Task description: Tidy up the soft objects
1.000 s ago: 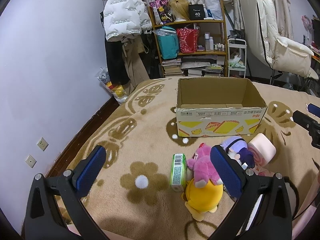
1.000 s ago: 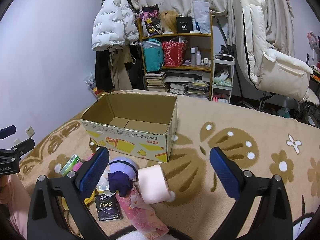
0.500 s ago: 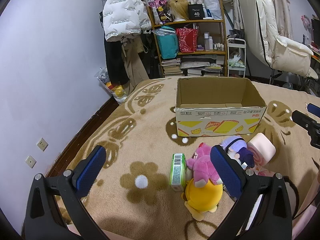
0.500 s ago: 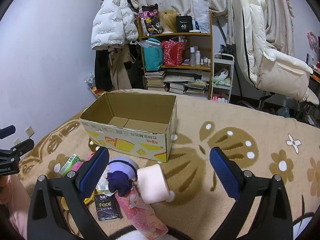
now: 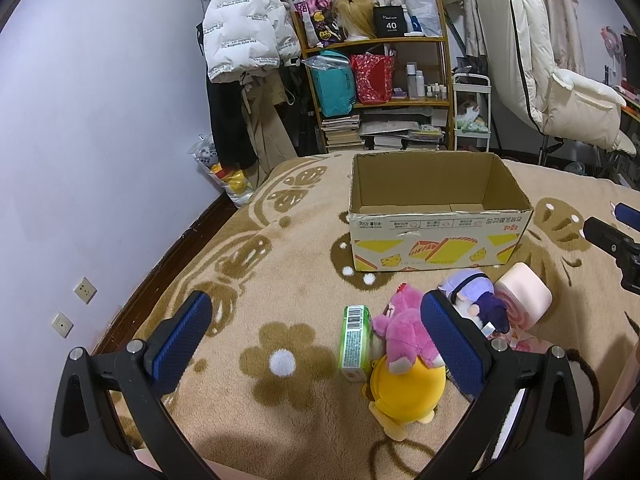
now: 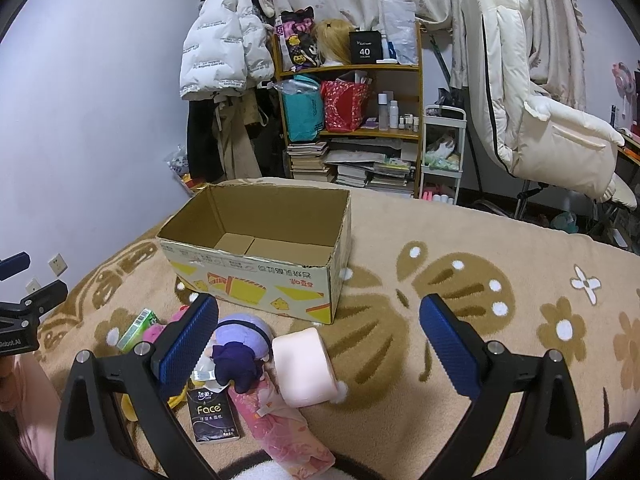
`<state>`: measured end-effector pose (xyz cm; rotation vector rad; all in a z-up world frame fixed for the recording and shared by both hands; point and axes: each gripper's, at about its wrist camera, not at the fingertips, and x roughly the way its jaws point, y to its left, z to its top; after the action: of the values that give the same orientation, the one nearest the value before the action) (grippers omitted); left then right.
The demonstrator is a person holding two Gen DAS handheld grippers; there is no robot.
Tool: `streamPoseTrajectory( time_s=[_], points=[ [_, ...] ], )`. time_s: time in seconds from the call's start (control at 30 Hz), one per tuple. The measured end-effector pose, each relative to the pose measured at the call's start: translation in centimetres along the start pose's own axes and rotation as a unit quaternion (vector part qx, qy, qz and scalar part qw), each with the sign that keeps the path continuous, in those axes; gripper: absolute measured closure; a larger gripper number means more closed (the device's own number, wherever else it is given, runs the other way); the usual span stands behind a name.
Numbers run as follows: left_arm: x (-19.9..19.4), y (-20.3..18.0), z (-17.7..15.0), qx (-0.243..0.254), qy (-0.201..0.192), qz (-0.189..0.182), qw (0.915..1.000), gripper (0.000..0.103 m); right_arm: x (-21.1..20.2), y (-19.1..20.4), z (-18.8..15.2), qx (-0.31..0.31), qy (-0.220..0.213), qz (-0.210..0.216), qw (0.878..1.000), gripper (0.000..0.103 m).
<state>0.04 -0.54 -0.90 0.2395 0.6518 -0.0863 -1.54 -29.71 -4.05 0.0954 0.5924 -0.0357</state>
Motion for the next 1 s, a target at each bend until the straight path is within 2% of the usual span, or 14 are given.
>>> streamPoseTrajectory(
  time_s=[1.0],
  points=[
    [0.44,-0.25,-0.66,0.007,0.007,0.0,1.0,0.0,0.08,-0.05,-0.11,-0.001,0.003,-0.001,1.0,0.0]
  ],
)
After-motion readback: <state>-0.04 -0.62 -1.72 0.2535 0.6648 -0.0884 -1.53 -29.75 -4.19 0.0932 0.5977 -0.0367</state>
